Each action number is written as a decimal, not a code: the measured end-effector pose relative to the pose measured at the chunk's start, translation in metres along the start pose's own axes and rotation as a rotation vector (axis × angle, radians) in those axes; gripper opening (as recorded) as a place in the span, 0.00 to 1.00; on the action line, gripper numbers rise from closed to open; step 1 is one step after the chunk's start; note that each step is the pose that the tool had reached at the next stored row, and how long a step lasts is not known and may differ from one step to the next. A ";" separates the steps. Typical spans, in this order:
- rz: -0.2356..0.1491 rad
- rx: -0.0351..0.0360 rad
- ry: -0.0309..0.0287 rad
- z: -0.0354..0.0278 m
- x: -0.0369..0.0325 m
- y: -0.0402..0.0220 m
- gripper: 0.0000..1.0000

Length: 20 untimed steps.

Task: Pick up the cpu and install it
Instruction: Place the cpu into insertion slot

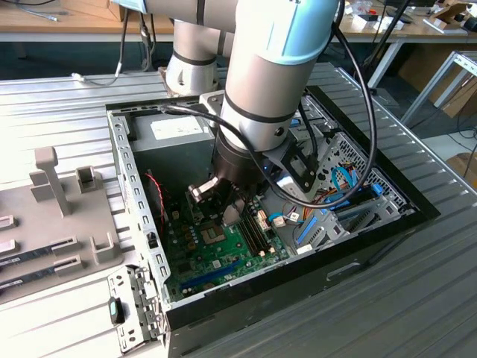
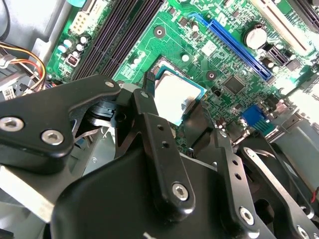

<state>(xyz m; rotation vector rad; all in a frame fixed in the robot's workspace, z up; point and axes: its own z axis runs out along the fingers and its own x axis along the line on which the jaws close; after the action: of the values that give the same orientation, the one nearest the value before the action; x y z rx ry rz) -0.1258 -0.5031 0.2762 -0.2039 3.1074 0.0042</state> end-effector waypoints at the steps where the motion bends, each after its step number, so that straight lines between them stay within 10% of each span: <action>1: 0.000 0.0000 0.0000 0.0002 0.0000 -0.0001 0.47; 20: 0.000 0.0000 0.0000 0.0074 0.0004 -0.0016 0.47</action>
<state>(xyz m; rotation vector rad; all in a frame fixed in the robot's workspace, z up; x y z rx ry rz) -0.1258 -0.5046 0.2688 -0.2039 3.1074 0.0042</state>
